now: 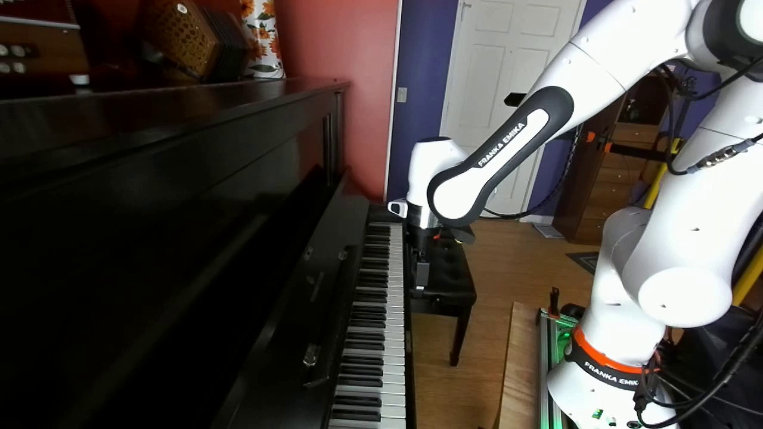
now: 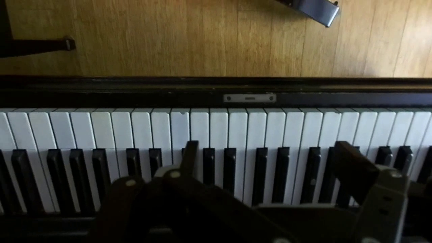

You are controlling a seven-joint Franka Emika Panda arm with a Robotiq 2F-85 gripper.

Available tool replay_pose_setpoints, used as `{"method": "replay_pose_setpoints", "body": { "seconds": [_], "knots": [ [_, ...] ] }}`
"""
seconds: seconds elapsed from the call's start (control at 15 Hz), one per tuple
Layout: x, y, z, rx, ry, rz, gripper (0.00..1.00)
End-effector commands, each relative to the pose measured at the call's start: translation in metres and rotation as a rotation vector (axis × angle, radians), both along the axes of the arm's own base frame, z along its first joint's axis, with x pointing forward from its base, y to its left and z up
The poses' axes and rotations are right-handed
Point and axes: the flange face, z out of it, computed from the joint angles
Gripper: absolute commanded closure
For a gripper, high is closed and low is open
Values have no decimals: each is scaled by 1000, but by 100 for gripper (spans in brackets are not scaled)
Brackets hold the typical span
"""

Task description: Press the third g key from the right on the piano

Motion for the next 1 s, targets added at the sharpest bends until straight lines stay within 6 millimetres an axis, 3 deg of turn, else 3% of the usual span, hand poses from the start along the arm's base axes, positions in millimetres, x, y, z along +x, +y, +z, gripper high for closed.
{"method": "replay_pose_setpoints", "body": {
  "seconds": [0.0,0.6,0.67,0.73,0.93],
  "knots": [
    [20,-24,-34,-53,21,97,0],
    [66,-83,-100,-47,55,198,0],
    [72,-89,-104,-54,58,176,0],
    [59,-77,-89,-55,56,175,0],
    [69,-89,-99,-58,64,163,0]
  ]
}}
